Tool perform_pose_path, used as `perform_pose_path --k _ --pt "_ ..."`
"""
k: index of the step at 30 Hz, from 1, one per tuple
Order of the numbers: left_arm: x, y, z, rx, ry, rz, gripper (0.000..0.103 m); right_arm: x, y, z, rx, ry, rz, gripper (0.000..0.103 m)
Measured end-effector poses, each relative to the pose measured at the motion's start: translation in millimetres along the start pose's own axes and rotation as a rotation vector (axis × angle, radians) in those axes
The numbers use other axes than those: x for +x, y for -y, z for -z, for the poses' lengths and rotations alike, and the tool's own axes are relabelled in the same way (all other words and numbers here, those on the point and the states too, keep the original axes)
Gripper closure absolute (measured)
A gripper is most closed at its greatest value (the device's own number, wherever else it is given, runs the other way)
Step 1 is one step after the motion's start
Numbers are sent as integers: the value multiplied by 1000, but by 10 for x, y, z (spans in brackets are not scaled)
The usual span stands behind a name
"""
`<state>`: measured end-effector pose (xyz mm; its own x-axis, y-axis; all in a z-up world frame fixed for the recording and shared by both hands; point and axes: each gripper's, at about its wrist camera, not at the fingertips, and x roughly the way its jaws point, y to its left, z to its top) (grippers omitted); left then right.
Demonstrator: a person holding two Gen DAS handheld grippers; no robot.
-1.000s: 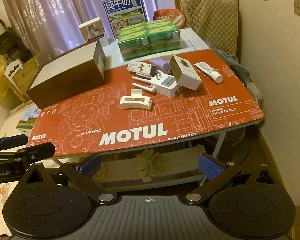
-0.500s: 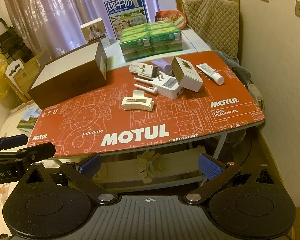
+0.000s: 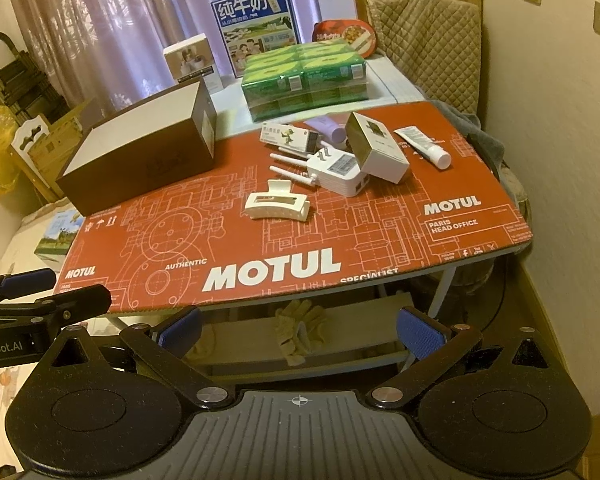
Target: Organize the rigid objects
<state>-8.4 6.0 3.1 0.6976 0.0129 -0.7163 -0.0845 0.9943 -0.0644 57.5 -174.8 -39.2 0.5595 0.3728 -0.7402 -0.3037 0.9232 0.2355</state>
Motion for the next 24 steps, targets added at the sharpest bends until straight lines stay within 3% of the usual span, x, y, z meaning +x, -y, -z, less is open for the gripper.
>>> perform_pose_path --k 24 --pt "46 2 5 -3 -8 3 12 13 17 -4 1 -3 0 2"
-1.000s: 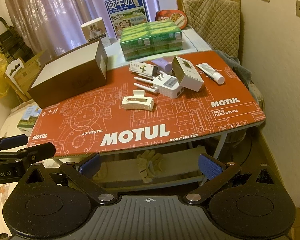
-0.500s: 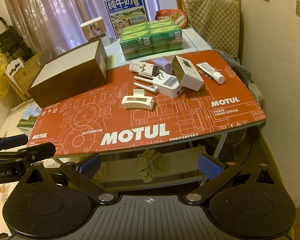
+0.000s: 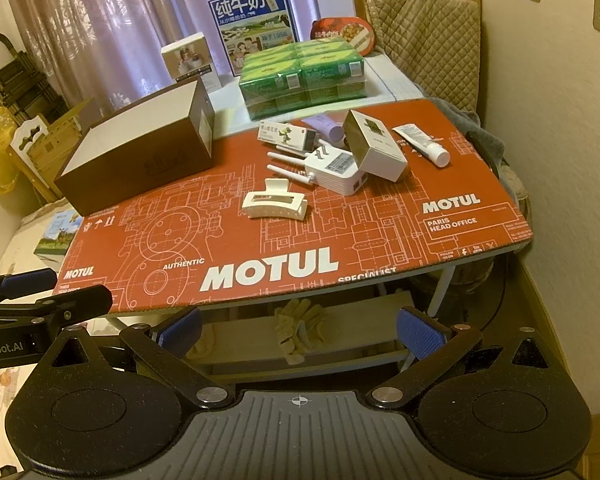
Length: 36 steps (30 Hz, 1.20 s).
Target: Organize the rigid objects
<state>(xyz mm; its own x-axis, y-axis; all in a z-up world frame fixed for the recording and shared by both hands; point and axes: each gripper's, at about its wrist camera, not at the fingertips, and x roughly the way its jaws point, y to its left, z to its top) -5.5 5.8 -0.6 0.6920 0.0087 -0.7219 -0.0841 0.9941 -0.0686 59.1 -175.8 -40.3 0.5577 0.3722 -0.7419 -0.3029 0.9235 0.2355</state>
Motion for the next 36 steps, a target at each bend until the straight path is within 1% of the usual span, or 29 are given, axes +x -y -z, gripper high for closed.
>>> perform_pose_path --k 18,27,36 --pt "56 65 32 8 -8 0 12 31 52 -21 4 -15 -10 2" --pt "108 191 -60 19 -24 4 12 32 158 -24 9 -26 -15 2" --pt "311 279 -184 47 -53 39 12 76 328 -64 45 -25 -8 2"
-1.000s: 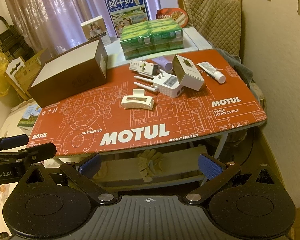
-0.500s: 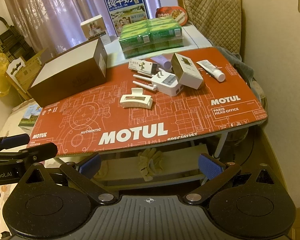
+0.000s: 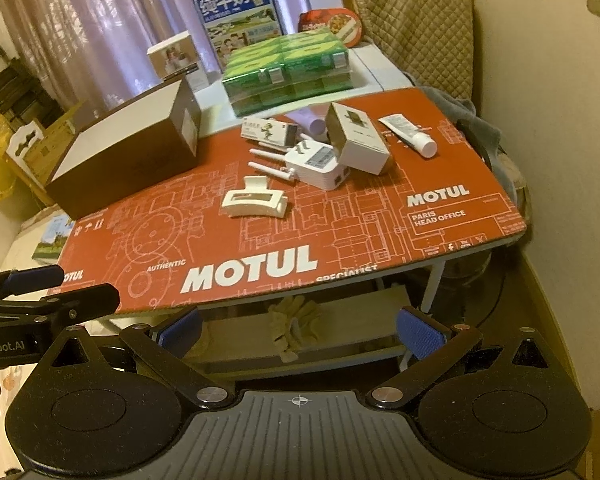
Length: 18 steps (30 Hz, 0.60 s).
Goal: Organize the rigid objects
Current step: 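Move the left gripper down toward the white hair claw clip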
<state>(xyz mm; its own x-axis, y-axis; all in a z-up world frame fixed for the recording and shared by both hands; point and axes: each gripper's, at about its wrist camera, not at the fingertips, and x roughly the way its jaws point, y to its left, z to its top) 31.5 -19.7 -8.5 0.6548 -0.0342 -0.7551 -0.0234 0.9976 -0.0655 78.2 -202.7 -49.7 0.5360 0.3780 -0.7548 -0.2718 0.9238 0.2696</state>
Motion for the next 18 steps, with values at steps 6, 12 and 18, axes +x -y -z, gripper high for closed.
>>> perform_pose_path --k 6,12,18 --pt "233 -11 -168 45 -6 26 12 107 99 -94 44 15 -2 2" --pt "604 -76 -381 104 6 75 12 259 177 -223 84 39 4 2" --pt "1084 -192 -586 185 -11 125 13 494 281 -404 146 66 37 2"
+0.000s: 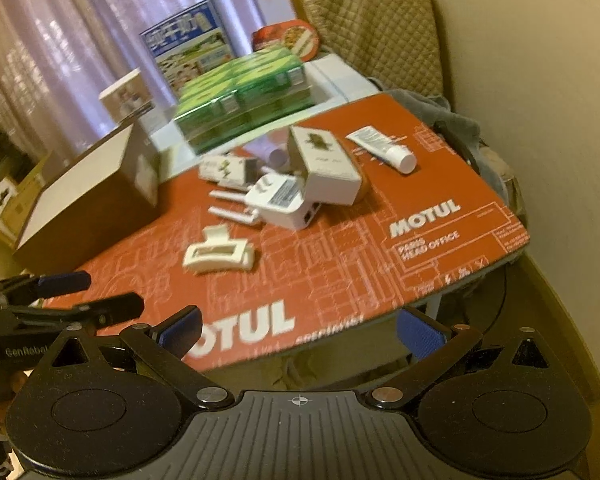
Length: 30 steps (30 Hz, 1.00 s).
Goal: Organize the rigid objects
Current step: 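Move the left gripper down toward the white hair claw clip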
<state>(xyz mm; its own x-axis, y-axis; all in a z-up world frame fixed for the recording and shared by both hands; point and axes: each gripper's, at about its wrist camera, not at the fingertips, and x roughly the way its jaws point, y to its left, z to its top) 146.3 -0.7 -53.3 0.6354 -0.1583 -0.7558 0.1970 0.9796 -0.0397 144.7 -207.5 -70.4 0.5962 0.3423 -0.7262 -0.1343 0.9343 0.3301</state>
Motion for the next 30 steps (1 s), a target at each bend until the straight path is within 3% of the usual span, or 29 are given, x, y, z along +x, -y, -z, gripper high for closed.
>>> perform_pose_path --k 14,20,25,30 --pt "1073 -435 -209 198 -74 136 24 418 87 -225 146 -18 122 2" --pt "1302 -482 -247 246 -84 207 26 513 126 -247 202 -35 163 2" --pt "1410 -479 -225 257 -115 234 41 578 107 -292 217 -37 179 2" --pt "1386 -438 -151 269 -121 236 43 621 114 -304 230 -42 200 2"
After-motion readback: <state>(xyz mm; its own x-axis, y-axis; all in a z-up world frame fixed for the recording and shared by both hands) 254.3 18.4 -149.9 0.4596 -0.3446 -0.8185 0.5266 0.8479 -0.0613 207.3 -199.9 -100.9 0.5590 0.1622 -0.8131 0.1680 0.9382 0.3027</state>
